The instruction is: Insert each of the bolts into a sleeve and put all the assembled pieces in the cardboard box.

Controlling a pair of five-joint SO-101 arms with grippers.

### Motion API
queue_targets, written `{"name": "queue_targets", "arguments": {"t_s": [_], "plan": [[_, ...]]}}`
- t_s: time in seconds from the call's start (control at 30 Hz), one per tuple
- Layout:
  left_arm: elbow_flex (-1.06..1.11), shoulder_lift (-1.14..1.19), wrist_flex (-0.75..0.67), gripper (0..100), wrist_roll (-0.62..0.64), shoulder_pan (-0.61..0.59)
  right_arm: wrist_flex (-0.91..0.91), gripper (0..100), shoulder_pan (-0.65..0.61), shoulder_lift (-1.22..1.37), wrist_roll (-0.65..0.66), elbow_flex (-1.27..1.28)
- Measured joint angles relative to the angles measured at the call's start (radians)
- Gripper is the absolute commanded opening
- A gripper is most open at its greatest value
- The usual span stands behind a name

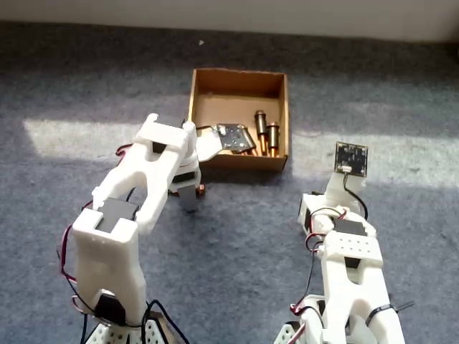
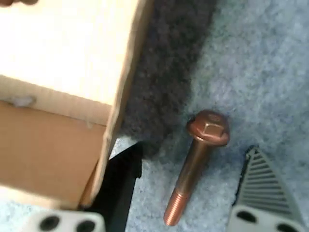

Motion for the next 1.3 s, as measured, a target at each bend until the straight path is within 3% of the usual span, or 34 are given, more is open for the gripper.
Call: {"name": "queue_targets", "arguments": {"t_s": [0.4, 0.67, 0.87, 1.3], "plan": [[-0.195, 0.143, 0.186, 11, 0.002, 0.008, 0.000, 0.6, 0.000, 0.000, 0.000, 0.000], [-0.204, 0.144, 0.203, 2, 0.002, 0.009, 0.000, 0.6, 0.000, 0.000, 0.000, 0.000], [-0.213, 0.144, 0.209, 2, 0.002, 0.021, 0.000, 0.6, 0.000, 0.000, 0.000, 0.000], [-0.250, -0.049, 0.462, 2, -0.002, 0.063, 0.000, 0.6, 0.000, 0.000, 0.000, 0.000]]}}
